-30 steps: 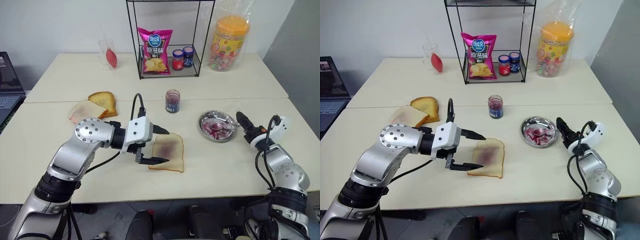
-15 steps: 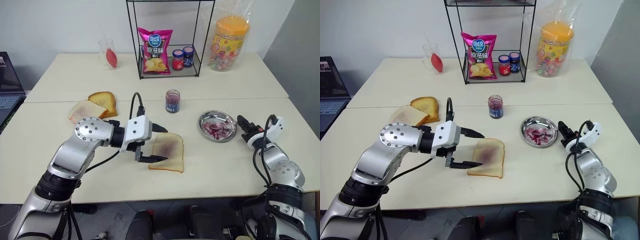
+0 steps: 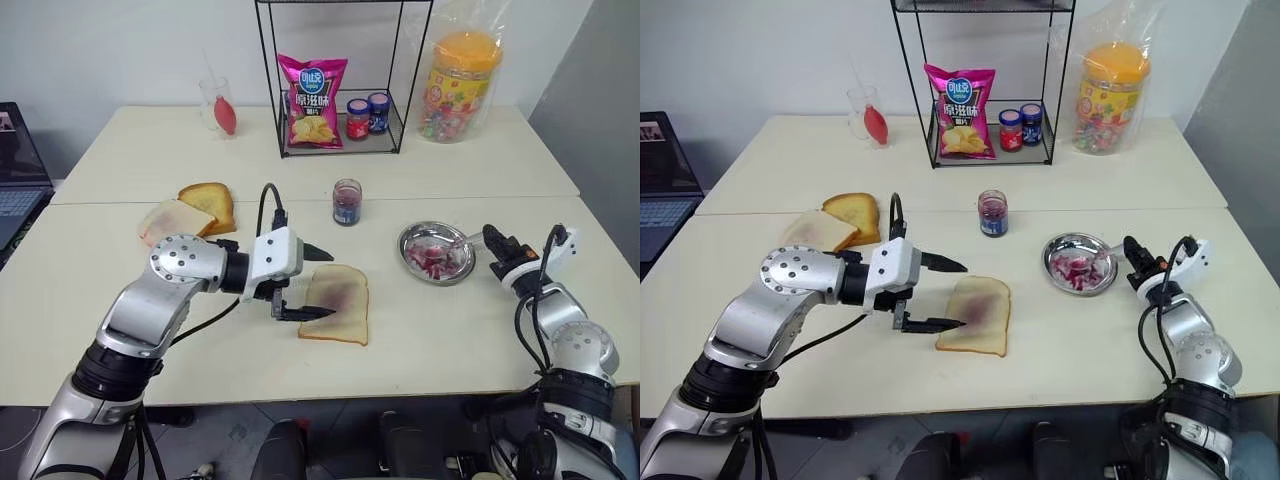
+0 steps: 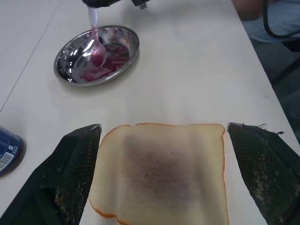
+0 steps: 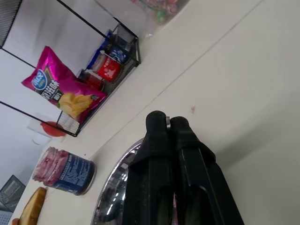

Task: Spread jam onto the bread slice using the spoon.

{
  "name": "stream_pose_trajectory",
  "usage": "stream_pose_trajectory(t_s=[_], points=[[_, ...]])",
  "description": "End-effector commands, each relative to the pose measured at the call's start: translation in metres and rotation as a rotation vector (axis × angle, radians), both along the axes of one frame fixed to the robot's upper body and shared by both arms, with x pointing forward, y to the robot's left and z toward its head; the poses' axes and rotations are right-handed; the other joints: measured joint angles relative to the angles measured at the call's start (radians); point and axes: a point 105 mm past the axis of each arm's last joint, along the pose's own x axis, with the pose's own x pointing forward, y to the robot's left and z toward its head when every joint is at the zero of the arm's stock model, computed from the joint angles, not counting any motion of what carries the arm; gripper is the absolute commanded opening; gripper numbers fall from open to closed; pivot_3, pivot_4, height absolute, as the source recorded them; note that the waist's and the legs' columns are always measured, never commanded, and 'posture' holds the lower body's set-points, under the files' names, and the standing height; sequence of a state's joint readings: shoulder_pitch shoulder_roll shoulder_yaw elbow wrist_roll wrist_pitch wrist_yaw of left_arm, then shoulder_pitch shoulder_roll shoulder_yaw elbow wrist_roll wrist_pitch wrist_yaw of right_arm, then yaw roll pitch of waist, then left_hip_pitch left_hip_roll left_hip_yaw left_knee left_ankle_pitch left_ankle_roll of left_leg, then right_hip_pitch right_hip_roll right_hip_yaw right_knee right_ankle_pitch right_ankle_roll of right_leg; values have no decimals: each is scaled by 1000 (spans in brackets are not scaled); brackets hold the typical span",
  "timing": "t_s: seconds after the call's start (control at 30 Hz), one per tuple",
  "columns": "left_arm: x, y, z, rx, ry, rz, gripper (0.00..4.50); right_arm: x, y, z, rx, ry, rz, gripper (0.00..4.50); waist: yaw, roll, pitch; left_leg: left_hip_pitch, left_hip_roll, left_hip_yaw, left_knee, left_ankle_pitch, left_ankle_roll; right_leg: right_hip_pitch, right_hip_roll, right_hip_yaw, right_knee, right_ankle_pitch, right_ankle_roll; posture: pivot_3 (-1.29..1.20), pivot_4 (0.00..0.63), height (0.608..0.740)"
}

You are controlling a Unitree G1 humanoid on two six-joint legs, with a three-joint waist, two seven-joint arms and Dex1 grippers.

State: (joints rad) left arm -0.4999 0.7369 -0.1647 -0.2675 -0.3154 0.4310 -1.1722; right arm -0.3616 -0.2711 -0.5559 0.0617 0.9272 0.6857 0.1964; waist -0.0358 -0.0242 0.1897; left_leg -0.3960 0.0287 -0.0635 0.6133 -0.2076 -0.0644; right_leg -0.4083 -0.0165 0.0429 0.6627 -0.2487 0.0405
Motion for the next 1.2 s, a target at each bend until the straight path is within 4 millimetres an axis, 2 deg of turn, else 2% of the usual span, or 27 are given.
stream_pose_trajectory(t_s=[0.03,0.13,0.3,0.37,0.43,0.5,0.67,0.9,1.2], points=[[1,3,17,-68,-26,49,4500,-8,-1,46,-12,-145,2,36,0,0,0,0,0,0,0,0,0,0,0,0,0,0,0,0,150,740],[13,11,24,-129,-40,158,4500,-7,21,79,-16,-215,54,36,-5,0,0,0,0,0,0,0,0,0,0,0,0,0,0,0,150,740],[24,14,29,-181,-51,246,4500,-1,43,103,-30,-258,99,36,-13,1,1,0,0,0,0,0,0,-1,0,0,1,1,1,0,150,740],[34,23,31,-200,-80,338,4500,15,75,135,-87,-327,163,36,-15,1,1,-1,0,0,0,0,0,-1,0,0,0,1,1,0,150,740],[44,32,33,-222,-110,426,4500,27,102,157,-129,-367,213,36,-23,3,2,-2,0,2,0,0,0,-3,0,2,0,2,2,0,150,740],[51,38,36,-235,-142,488,4500,39,118,164,-174,-358,231,36,-31,3,2,-2,1,4,0,0,0,-5,1,4,2,3,2,0,150,740],[54,47,36,-261,-130,559,4500,61,146,170,-360,-385,286,36,-14,1,0,-4,2,1,-2,0,0,-6,3,1,0,1,0,0,150,740],[50,56,35,-278,-89,611,4500,76,172,161,-622,-469,325,36,-11,1,1,-11,0,4,-2,0,0,-13,-1,2,0,4,-3,0,150,740],[45,59,30,-275,-38,626,4500,87,195,152,-677,-489,391,36,-21,1,1,-10,0,3,-2,0,0,-13,0,2,2,4,-3,0,150,740]])
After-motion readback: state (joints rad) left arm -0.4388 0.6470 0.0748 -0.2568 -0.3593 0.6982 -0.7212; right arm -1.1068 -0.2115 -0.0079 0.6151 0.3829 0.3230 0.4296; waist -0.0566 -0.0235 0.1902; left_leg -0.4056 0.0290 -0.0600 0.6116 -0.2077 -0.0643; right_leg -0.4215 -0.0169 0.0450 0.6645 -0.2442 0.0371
